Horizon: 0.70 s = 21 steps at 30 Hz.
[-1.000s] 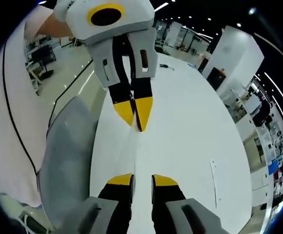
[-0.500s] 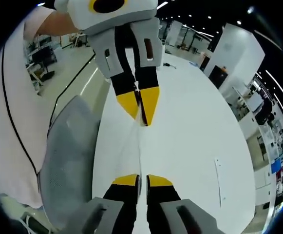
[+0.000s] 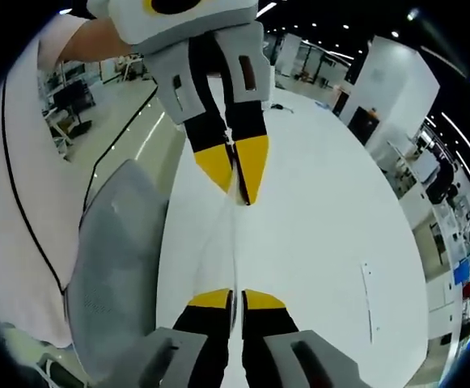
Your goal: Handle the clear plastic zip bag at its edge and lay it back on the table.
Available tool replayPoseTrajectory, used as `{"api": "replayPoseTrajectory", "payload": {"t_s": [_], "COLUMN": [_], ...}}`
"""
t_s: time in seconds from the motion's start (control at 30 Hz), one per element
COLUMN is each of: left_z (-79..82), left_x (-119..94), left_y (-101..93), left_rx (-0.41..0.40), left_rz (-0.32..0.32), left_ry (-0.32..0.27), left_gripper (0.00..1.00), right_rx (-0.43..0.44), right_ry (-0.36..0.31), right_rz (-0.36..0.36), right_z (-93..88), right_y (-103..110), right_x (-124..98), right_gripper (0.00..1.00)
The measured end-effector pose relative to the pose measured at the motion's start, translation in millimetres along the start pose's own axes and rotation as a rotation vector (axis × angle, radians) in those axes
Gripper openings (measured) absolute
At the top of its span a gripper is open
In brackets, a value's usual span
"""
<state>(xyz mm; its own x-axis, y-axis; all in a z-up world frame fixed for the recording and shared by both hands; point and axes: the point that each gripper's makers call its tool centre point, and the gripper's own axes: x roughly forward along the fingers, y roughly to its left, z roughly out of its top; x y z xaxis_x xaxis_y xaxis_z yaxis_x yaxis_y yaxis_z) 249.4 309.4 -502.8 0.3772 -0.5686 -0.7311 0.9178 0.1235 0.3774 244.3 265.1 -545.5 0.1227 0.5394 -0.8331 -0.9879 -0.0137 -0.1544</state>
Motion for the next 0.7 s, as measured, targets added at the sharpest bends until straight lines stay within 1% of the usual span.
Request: {"api": "replayPoseTrajectory", "payload": {"t_s": [0.17, 0.23, 0.3, 0.4, 0.53, 0.6, 0.7], "left_z": [-4.4, -8.5, -10.8, -10.9, -10.0, -8.3, -4.2], "left_x": [1, 3, 4, 5, 8, 7, 7], "left_y": [-0.9, -1.2, -1.8, -1.7, -2.0, -1.7, 1.0], "left_rx": [-0.018, -0.025, -0.02, -0.007, -0.026, -0.024, -0.02], "left_rz": [-0.007, -0.015, -0.018, -0.017, -0.028, -0.023, -0.011], "left_ry": [0.012, 0.024, 0.029, 0.026, 0.021, 0.017, 0.006], "left_gripper": [0.0, 0.0, 0.0, 0.0, 0.0, 0.02, 0.09], "right_rx": [-0.004, -0.002, -0.007, -0.004, -0.019, -0.024, -0.025], "right_ry": [0.003, 0.006, 0.014, 0.033, 0.06, 0.071, 0.086], "right_rz": [-0.006, -0.01, -0.017, -0.029, -0.047, -0.053, -0.061], "right_z": [0.3, 0.3, -0.1, -1.3, -2.7, -2.6, -2.8], "right_y": [-2, -3, -4, -7, -11, -12, -14], "right_x": [0, -1, -1, -1, -2, -3, -4], "right_gripper": [0.0, 0.0, 0.0, 0.0, 0.0, 0.0, 0.0]}}
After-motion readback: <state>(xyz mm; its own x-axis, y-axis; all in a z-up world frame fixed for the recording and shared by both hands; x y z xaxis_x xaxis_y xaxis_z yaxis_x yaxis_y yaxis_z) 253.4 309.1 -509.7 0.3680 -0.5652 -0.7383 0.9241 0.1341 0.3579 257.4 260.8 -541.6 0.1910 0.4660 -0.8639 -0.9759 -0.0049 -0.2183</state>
